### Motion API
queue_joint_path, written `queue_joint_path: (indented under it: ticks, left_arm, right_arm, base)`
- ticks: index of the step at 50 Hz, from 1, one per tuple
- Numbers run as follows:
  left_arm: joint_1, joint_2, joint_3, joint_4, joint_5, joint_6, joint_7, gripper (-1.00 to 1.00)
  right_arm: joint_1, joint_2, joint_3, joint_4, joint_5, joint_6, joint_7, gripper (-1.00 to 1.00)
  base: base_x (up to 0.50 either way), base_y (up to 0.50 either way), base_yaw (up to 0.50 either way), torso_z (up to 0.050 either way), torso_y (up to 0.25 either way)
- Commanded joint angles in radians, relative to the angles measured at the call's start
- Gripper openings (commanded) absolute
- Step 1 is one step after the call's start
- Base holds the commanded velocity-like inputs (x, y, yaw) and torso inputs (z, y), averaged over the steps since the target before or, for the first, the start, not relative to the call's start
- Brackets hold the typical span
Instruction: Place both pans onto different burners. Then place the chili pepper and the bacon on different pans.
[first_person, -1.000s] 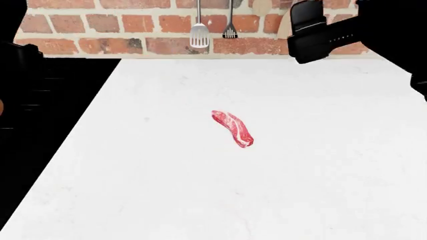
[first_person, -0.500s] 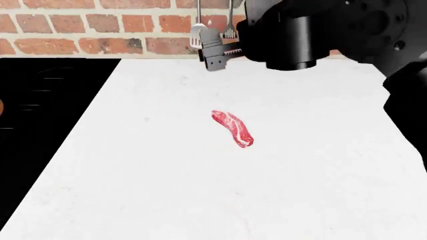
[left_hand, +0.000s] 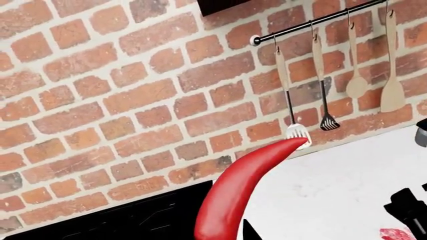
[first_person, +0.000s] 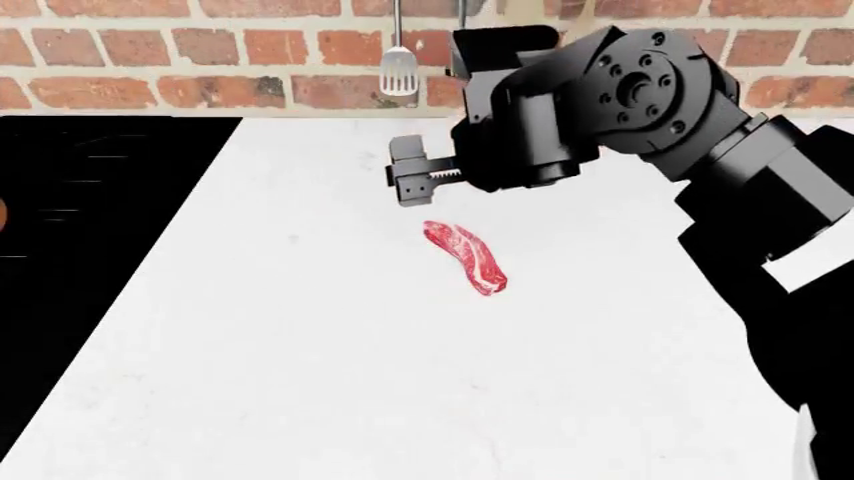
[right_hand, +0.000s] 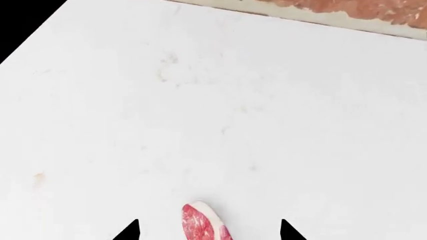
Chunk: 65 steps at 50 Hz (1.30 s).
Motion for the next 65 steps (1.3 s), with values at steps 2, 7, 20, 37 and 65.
queue_joint_path:
  ticks: [2, 7, 20, 37, 65]
  left_arm:
    - [-0.009, -0.001, 0.007, 0.000, -0.012, 0.005, -0.015, -1.00]
    - [-0.016, 0.003, 0.011, -0.001, -0.020, 0.005, -0.023, -1.00]
    - [-0.015, 0.010, 0.015, -0.004, -0.015, 0.002, -0.024, -1.00]
    - [-0.020, 0.011, 0.017, -0.002, -0.025, 0.005, -0.029, -1.00]
    - [-0.027, 0.013, 0.019, -0.005, -0.035, 0.003, -0.036, -1.00]
  right_arm:
    - [-0.028, 0.026, 0.009, -0.021, 0.057, 0.049, 0.034, 1.00]
    - [-0.041, 0.066, 0.017, -0.086, 0.094, 0.078, 0.066, 1.00]
    - [-0.060, 0.099, -0.004, -0.147, 0.075, 0.104, 0.062, 1.00]
    - [-0.118, 0.091, -0.050, -0.150, -0.033, 0.064, -0.040, 1.00]
    - [-0.172, 0.060, -0.100, -0.096, -0.116, 0.027, -0.109, 1.00]
  base:
    - [0.00, 0.00, 0.00, 0.000, 0.000]
    - [0.00, 0.00, 0.00, 0.000, 0.000]
    - [0.00, 0.00, 0.00, 0.000, 0.000]
    - [0.00, 0.00, 0.00, 0.000, 0.000]
    - [0.00, 0.00, 0.00, 0.000, 0.000]
